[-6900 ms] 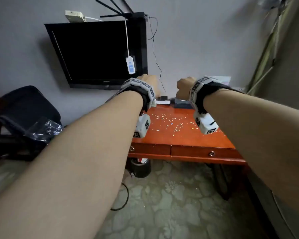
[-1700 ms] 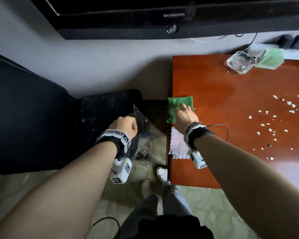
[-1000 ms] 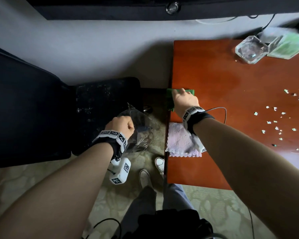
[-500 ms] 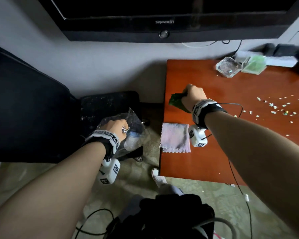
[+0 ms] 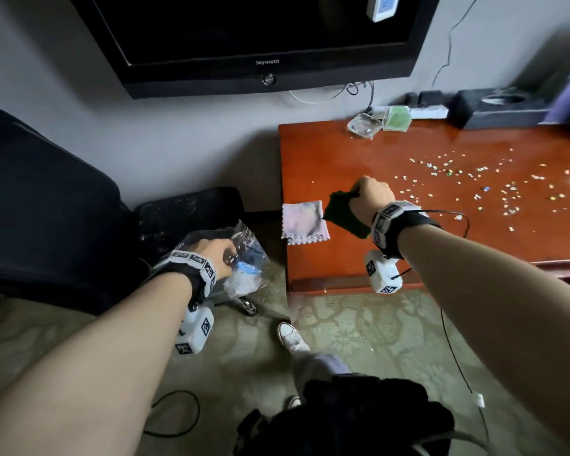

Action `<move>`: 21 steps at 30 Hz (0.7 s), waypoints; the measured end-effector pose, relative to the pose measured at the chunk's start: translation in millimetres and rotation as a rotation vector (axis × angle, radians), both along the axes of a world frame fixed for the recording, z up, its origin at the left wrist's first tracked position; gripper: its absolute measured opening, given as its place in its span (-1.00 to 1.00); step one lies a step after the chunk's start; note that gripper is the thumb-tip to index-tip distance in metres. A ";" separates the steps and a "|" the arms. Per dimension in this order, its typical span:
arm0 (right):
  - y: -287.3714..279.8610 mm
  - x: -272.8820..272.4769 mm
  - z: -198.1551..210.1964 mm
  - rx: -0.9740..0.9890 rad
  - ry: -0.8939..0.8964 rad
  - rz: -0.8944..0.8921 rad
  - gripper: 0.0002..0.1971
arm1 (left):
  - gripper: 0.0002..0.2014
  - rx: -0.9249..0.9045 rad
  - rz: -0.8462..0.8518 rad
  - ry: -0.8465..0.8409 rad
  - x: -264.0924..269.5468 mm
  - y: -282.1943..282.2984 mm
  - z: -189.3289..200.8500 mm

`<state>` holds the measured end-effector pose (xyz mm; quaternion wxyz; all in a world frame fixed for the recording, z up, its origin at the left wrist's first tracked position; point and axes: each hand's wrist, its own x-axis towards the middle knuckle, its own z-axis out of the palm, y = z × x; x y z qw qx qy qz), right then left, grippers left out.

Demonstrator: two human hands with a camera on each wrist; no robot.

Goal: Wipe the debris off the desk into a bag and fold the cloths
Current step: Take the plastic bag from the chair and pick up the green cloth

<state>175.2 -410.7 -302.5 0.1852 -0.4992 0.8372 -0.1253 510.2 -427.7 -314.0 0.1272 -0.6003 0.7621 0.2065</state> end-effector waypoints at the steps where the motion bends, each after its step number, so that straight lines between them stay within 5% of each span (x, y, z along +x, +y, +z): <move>1: 15.3 0.1 0.0 0.025 0.007 -0.006 -0.68 | -0.66 0.022 -0.021 -0.007 1.1 12.5 -1.0; 10: 113.7 -18.8 5.9 0.103 0.009 -0.012 -0.70 | -0.65 0.108 -0.203 -0.027 -45.1 92.3 4.0; 21: 188.7 -89.4 3.6 0.189 0.013 0.142 -0.73 | -0.52 0.146 -0.375 -0.060 -182.2 171.9 4.8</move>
